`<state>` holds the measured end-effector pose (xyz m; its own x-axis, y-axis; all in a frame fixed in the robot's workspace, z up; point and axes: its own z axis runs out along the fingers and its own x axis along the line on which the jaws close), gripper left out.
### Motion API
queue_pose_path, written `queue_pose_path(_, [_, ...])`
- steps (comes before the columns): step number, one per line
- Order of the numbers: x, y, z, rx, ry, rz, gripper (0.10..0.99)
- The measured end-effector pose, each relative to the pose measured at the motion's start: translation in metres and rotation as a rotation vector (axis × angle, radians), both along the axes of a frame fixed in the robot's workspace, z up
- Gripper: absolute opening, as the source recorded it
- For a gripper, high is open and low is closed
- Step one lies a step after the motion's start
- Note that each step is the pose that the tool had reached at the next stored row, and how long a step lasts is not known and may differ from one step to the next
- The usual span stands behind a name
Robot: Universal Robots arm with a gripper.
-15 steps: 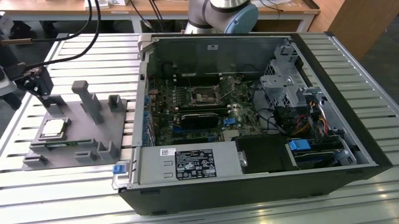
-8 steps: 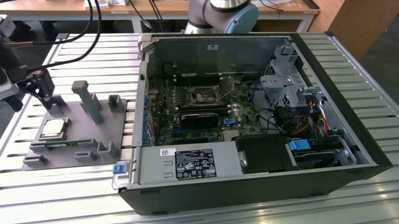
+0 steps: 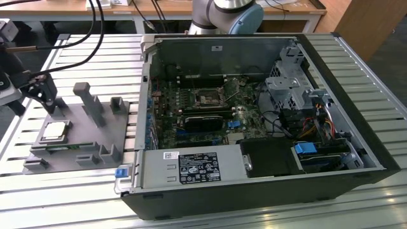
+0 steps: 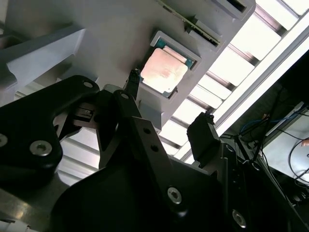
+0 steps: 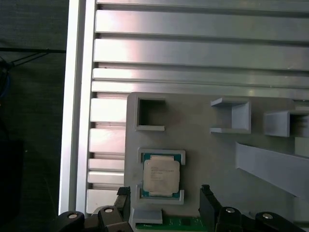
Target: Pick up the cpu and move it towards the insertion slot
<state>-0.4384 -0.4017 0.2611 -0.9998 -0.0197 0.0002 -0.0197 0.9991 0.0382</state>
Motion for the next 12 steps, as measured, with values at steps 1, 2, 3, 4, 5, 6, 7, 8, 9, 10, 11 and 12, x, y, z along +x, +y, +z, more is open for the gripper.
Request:
queue_pose_path(1, [0.0000,0.0000,-0.0007,0.000,0.0001,0.000,0.675])
queue_pose_path(2, [0.0000,0.0000,-0.0015,0.000,0.0001,0.000,0.675])
queue_pose_path(3, [-0.0001,-0.0001,-0.0022,0.000,0.0000,0.000,0.675])
queue_pose_path(4, [-0.0001,-0.0002,-0.0030,0.000,0.0001,0.000,0.675])
queue_pose_path(5, [-0.0003,-0.0004,-0.0039,0.000,0.0001,0.000,0.675])
queue_pose_path(6, [-0.0005,-0.0005,-0.0050,0.000,-0.0002,0.000,0.675])
queue_pose_path(7, [-0.0006,-0.0006,-0.0061,0.000,-0.0004,0.000,0.675])
queue_pose_path(8, [-0.0007,-0.0008,-0.0071,0.000,-0.0009,0.000,0.675])
queue_pose_path(9, [-0.0007,-0.0009,-0.0081,0.000,-0.0012,0.000,0.675])
queue_pose_path(10, [-0.0008,-0.0011,-0.0089,0.000,-0.0015,0.000,0.675])
queue_pose_path(11, [-0.0008,-0.0012,-0.0096,0.000,-0.0020,0.000,0.675])
queue_pose_path(12, [-0.0008,-0.0014,-0.0102,0.000,-0.0028,0.000,0.675])
